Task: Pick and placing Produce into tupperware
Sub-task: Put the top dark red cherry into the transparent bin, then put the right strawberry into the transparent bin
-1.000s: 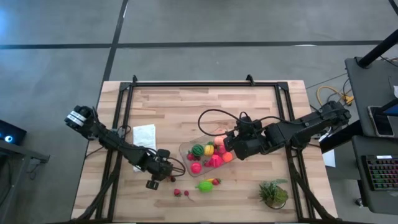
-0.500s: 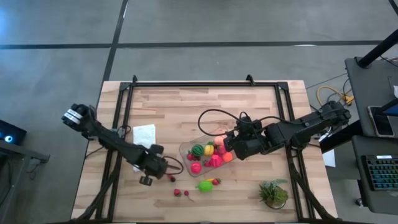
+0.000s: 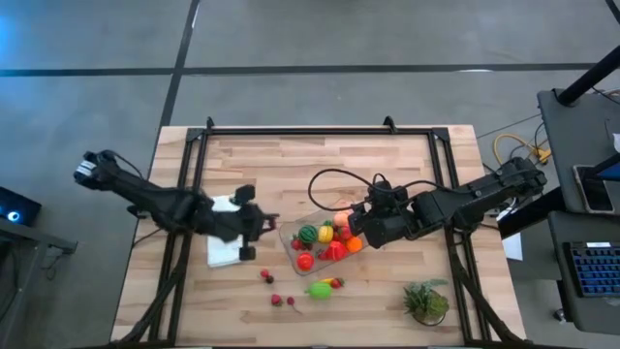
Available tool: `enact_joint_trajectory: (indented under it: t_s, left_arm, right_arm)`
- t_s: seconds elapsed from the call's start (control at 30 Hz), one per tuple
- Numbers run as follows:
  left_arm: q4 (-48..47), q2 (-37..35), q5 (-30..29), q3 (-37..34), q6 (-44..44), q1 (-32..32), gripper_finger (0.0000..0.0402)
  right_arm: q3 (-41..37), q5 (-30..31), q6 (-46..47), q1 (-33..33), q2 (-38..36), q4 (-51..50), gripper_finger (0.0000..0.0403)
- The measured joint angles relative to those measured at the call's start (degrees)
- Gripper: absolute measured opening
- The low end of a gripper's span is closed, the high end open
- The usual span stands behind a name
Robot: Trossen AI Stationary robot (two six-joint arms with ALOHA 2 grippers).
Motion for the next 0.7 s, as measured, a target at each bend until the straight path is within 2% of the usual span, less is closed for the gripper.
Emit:
enact_joint_trajectory:
  t_s: [0.17,0.33,0.53,0.7]
  left_arm:
    - [9.77,1.91,8.52,-2.6,1.66,5.12,0.0086]
    - [17.27,8.44,9.84,-2.56,-3.42,6.96,0.0097]
    - [20.45,15.78,10.07,-0.92,-4.59,7.05,0.0157]
    - [19.86,16.37,9.68,-0.27,-4.42,7.07,0.022]
  right_arm:
    - [0.01,-0.01,0.02,0.0,-0.01,0.22,0.0224]
    - [0.0,-1.49,0.31,0.04,-0.02,0.39,0.0224]
    - [0.0,-4.49,0.47,0.07,-0.02,0.38,0.0224]
    - [0.0,-4.79,0.48,0.2,-0.02,0.45,0.0224]
